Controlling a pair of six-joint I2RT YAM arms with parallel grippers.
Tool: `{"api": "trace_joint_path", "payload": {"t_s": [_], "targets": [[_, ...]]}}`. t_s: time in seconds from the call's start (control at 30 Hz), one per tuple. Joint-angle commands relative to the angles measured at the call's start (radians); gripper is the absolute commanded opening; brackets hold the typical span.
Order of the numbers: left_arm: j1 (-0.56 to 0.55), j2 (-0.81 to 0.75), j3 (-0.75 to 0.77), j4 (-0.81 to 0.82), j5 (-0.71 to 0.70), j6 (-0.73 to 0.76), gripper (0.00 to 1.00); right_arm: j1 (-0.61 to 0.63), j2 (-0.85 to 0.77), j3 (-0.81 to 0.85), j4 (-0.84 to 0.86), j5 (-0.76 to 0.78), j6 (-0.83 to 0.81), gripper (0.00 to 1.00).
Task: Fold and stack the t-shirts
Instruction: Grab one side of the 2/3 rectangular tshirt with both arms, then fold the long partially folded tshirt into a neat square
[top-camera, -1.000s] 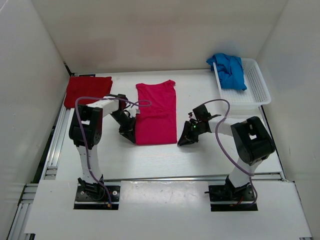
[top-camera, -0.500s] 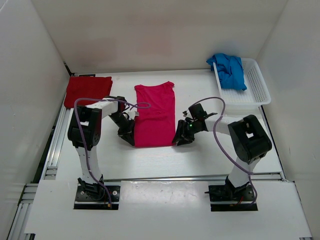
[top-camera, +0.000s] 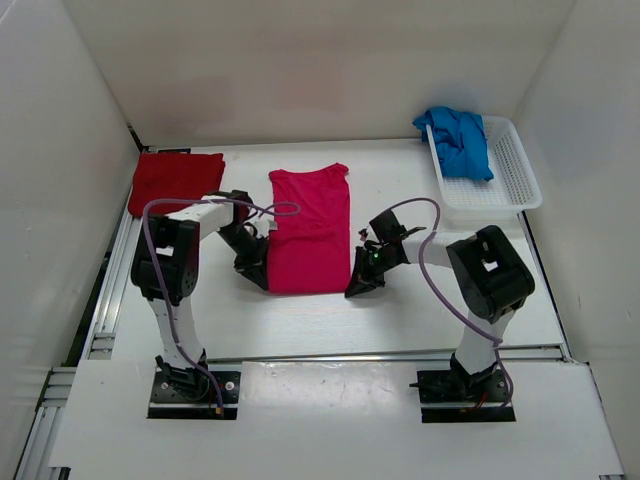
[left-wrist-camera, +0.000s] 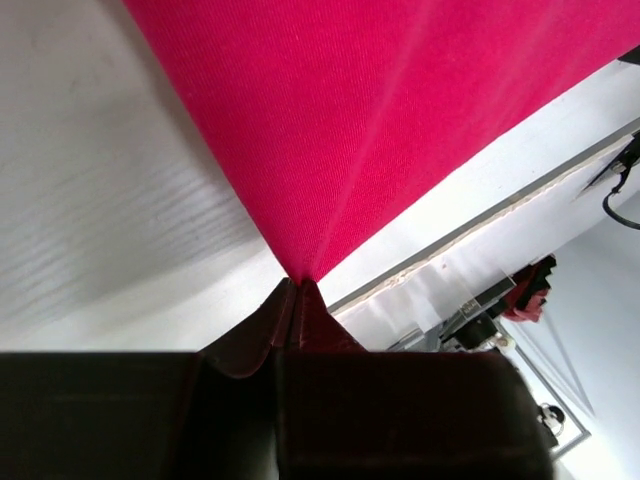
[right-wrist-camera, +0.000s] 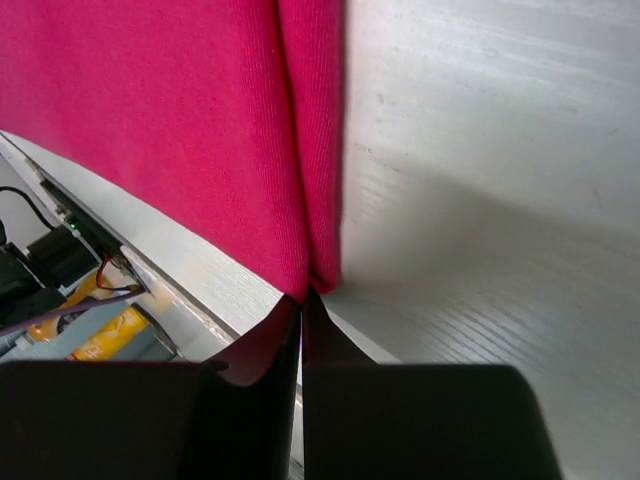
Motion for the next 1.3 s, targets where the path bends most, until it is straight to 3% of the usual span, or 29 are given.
{"api": "trace_joint_path", "payload": {"t_s": [0.0,0.33,0.57,0.67,0.87,1.27], "targets": [[-0.007,-0.108,-0.014,-0.043,-0.028,0.008,0.11,0.002,-0.063,0.005,-0.033,0.001,-0.007,0.00],[-0.056,-0.335,-0.034,-0.323,-0.192,0.008,0.11,0.111,-0.400,-0.058,-0.220,0.122,0.027,0.00],[-0.125,-0.562,-0.085,-0.334,-0.358,0.008,0.11,0.284,-0.665,-0.098,-0.302,0.252,0.192,0.00],[-0.136,-0.633,-0.025,-0.334,-0.367,0.008,0.11,0.339,-0.716,-0.076,-0.328,0.320,0.251,0.00],[-0.148,-0.668,0.129,-0.334,-0.344,0.008,0.11,0.359,-0.712,0.036,-0.389,0.441,0.263,0.00],[-0.073,-0.369,0.297,-0.284,-0.189,0.008,0.11,0.185,-0.362,0.346,-0.408,0.404,0.096,0.00]]}}
